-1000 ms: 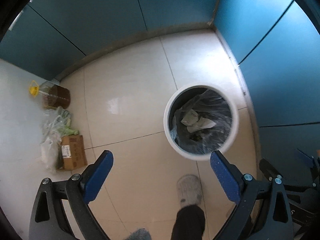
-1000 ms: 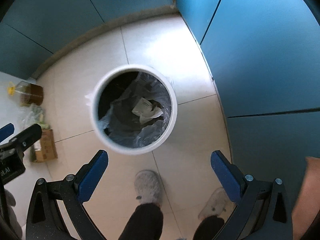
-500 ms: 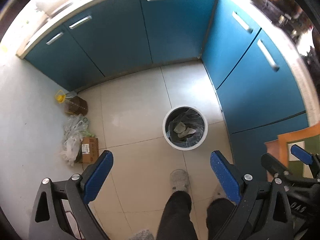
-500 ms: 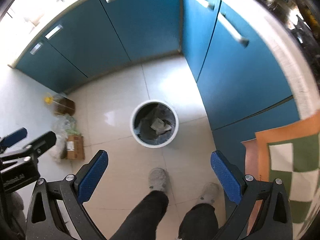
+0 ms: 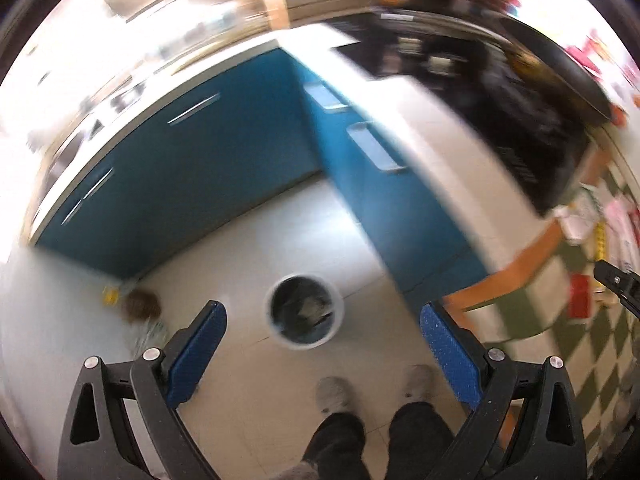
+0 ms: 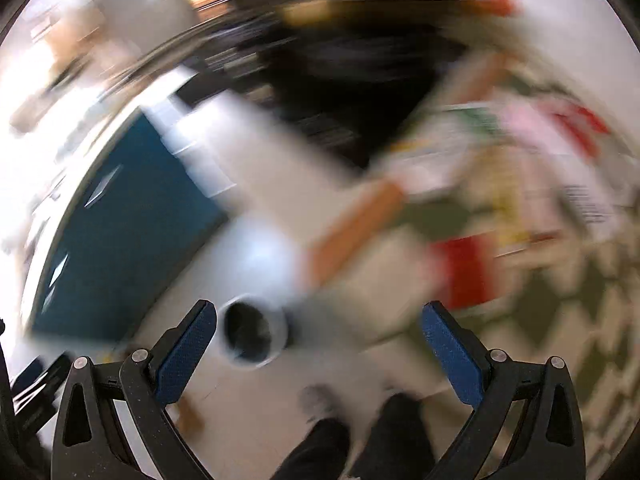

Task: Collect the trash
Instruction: 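Grasp the brown medicine box with the right tool while the left tool grasps the white box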

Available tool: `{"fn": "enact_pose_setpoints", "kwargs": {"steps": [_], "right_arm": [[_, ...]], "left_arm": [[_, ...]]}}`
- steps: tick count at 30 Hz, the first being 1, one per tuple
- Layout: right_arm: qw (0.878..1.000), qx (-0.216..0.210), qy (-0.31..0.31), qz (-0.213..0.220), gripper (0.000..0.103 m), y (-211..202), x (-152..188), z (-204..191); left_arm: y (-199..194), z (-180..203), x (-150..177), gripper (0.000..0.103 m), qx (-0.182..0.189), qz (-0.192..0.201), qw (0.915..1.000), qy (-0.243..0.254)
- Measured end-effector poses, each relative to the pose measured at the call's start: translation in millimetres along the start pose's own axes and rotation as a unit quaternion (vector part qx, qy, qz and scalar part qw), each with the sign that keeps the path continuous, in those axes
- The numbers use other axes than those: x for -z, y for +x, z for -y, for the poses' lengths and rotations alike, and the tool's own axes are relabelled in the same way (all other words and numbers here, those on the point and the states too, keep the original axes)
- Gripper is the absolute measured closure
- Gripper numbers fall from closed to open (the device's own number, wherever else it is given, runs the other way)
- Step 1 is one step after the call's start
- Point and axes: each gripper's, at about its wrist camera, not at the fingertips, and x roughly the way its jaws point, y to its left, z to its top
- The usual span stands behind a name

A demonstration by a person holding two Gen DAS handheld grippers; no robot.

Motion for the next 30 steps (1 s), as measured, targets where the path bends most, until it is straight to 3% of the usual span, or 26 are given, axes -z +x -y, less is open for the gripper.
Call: {"fn": "enact_pose_setpoints", "kwargs": {"steps": [3,6,9,12,13,20,22,24,25,30], "right_arm": [[0.998,0.046,0.03,-0.012,0.0,31,-37,65],[0.997,0.059,0.037,-0.04,0.0,67,-65,108],[0.996,0.047,0.024,-0.066,0.003,96,-75,122],[0.997,0.058,-0.005,-0.047,0.037,89,-72,134],[0.997,0.061,0.0,-0.047,0.043,85,-71,143],[0.997,0.044,0.048,-0.052,0.043,62,-64,202],[0.996,0.04,0.055,-0.052,0.043,57,-63,210],[0.996,0.039,0.059,-0.051,0.043,53,-62,218],[0.996,0.037,0.061,-0.05,0.043,50,-61,221],[0.995,0.027,0.08,-0.044,0.043,34,-49,217]], "left_arm": [[13,85,-36,0.004,0.025,-0.008,0.9974,0.067],[36,171,-59,0.004,0.04,-0.017,0.988,0.148],[55,238,-77,0.004,0.055,-0.034,0.973,0.222],[66,283,-90,0.004,0.072,-0.049,0.9568,0.278],[71,297,-92,0.004,0.079,-0.056,0.9499,0.297],[108,361,-88,0.005,0.074,-0.102,0.9037,0.409],[118,367,-89,0.007,0.077,-0.112,0.9003,0.414],[118,370,-96,0.034,0.091,-0.118,0.9048,0.399],[116,368,-100,0.034,0.104,-0.118,0.9083,0.388],[104,356,-99,0.035,0.096,-0.088,0.9174,0.376]]}}
